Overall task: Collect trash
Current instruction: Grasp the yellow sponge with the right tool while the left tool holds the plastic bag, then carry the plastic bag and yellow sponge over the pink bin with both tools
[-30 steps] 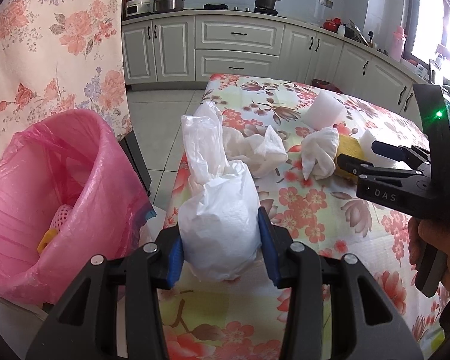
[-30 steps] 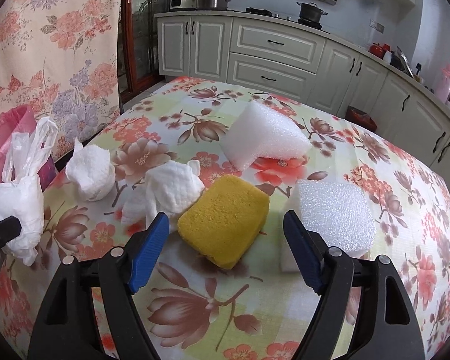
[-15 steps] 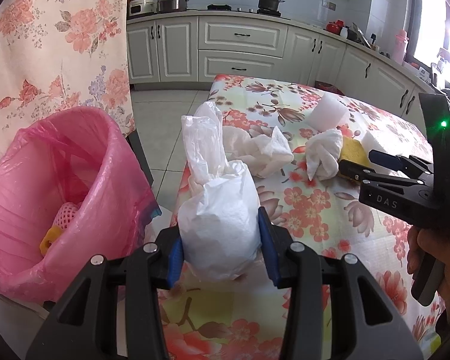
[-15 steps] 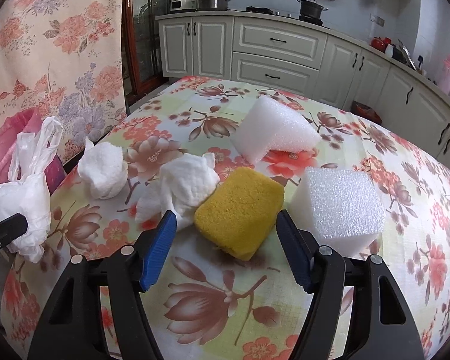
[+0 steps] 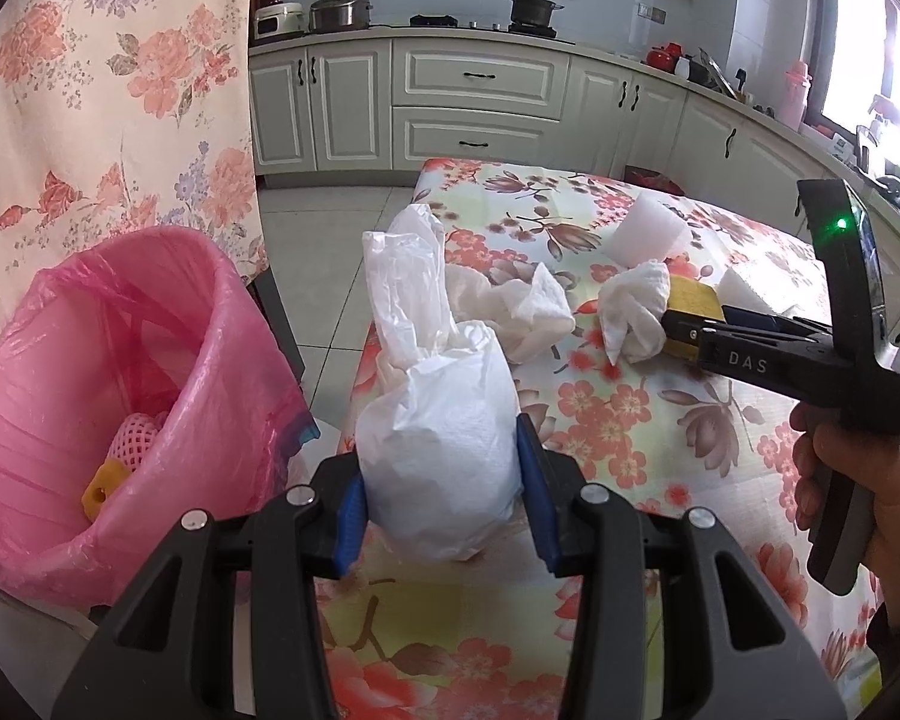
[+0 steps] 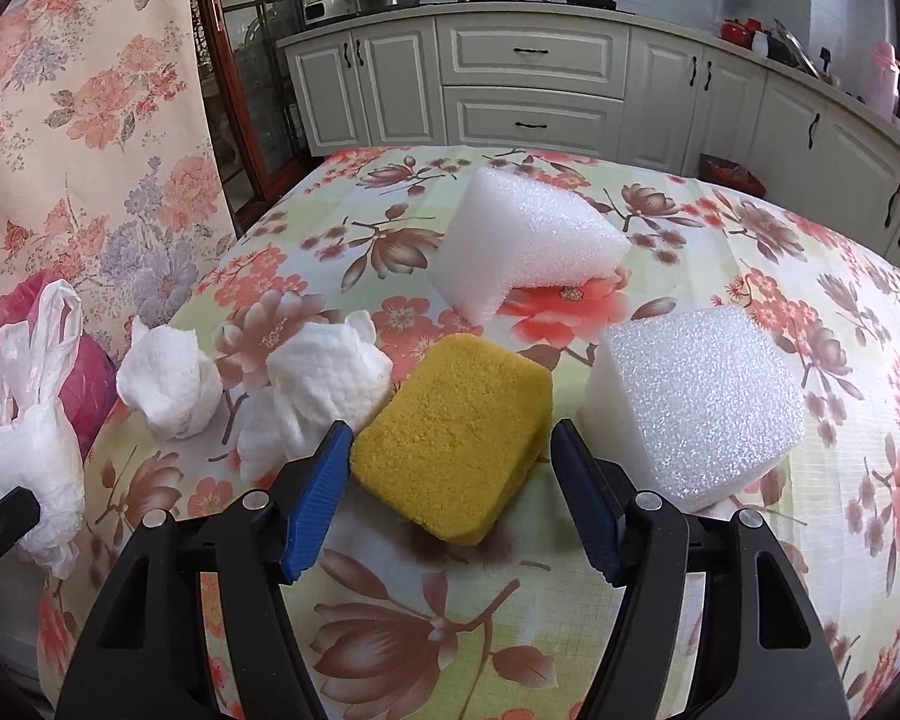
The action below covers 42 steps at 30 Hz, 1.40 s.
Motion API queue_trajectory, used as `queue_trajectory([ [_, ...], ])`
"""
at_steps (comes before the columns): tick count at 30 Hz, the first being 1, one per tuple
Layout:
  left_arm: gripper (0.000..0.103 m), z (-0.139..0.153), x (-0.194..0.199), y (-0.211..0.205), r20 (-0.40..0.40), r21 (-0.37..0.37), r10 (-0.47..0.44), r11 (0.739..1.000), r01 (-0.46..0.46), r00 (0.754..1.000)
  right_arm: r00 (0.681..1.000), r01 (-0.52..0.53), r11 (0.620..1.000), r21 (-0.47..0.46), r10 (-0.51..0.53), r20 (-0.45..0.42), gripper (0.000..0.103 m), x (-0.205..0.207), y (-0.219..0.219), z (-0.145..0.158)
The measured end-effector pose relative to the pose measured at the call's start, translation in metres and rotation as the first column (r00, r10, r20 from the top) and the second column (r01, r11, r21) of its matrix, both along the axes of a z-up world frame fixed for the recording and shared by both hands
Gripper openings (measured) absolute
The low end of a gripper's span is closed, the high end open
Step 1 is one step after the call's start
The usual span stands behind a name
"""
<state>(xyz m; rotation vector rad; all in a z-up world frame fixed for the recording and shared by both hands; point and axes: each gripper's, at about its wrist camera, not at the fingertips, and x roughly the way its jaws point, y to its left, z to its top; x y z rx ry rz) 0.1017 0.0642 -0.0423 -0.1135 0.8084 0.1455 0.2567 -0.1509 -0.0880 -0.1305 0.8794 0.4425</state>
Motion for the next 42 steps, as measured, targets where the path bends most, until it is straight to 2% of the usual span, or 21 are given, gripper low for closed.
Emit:
queue_trajectory([
  [8, 0.042, 0.002, -0.004, 0.001, 0.004, 0.000, 0.008, 1.000, -0.008, 1.000, 1.000, -0.012, 1.000, 0.014, 0.012, 0.000, 0.052, -0.003, -0.005, -0.001],
  [19, 0.042, 0.012, -0.012, 0.005, 0.033, -0.011, 0.012, 1.000, -0.012, 0.999, 0.999, -0.011, 0.999, 0.038, 0.009, 0.040, 0.051, -0.032, -0.025, 0.016],
  [26, 0.042, 0.030, -0.025, 0.016, 0.075, -0.010, 0.040, 0.999, -0.039, 0.996, 0.996, -0.014, 0.998, 0.057, 0.009, 0.086, 0.051, -0.048, -0.027, 0.038],
  [33, 0.042, 0.055, -0.043, 0.040, 0.131, 0.001, 0.090, 0.996, -0.091, 0.987, 0.989, -0.058, 0.996, 0.070, 0.047, 0.142, 0.051, -0.061, -0.011, 0.069],
  [42, 0.042, 0.076, -0.069, 0.079, 0.180, 0.007, 0.168, 0.985, -0.172, 0.969, 0.974, -0.139, 0.988, 0.070, 0.124, 0.191, 0.051, -0.080, 0.032, 0.097],
])
